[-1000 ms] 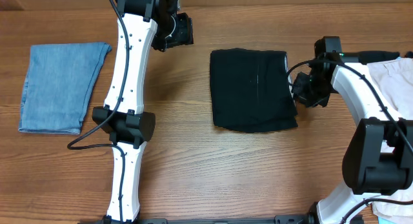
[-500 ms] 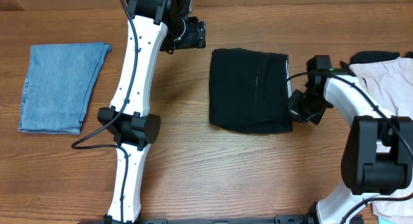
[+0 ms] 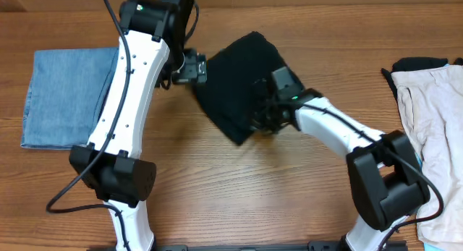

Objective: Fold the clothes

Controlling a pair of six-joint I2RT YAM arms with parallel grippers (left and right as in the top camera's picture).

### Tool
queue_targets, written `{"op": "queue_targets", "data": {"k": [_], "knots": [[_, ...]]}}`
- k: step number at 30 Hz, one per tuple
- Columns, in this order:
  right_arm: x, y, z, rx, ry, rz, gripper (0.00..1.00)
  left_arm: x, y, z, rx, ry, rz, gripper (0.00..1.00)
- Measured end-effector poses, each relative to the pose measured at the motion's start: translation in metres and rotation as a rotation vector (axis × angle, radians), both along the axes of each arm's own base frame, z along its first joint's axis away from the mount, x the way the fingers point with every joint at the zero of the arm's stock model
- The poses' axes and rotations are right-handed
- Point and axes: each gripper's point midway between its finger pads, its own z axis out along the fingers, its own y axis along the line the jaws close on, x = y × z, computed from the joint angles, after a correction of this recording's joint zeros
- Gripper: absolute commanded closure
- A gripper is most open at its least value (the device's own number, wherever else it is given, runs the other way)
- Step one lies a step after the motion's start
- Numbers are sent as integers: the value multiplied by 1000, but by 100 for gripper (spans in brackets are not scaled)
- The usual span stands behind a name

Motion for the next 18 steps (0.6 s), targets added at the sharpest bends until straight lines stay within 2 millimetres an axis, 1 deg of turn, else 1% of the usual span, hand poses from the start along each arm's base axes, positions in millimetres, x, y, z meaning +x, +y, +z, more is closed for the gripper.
{"op": "queue_targets", "data": {"k": [1,2,4,5,6,8,9,10,11,12,13,14,15,16,17,18], "knots": [[3,18,9,57,-33,13,87,-4,3,-10,15,32,3,5],[7,42,23,138,-92,46,85,-11,6,-20,29,77,5,5],[7,71,46,253,-157,115,82,-20,9,-35,50,137,5,5],[2,79,53,288,-152,146,81,-24,10,-42,56,159,5,5],[-5,81,55,304,-126,172,81,-26,11,-47,60,174,5,4],[-11,74,54,305,-73,196,80,-26,10,-52,57,181,5,0],[-15,66,51,291,-35,201,79,-24,8,-54,47,171,5,0],[-16,50,45,267,-6,205,76,-16,2,-55,17,141,7,0],[-14,41,43,253,4,202,73,-13,-1,-56,0,130,7,0],[-13,28,40,231,13,197,60,-9,-5,-57,-23,119,7,0],[-11,8,40,194,15,183,27,-4,-11,-60,-53,104,5,0],[-9,-7,41,165,5,177,11,-4,-17,-66,-83,107,4,0],[1,-45,50,88,-36,134,4,-5,-26,-76,-132,122,16,0],[3,-62,51,50,-34,111,0,-3,-29,-82,-152,123,31,0],[0,-88,49,-14,-10,81,0,0,-36,-88,-187,110,53,0],[2,-112,47,-61,1,35,0,1,-42,-99,-220,114,86,0]]}}
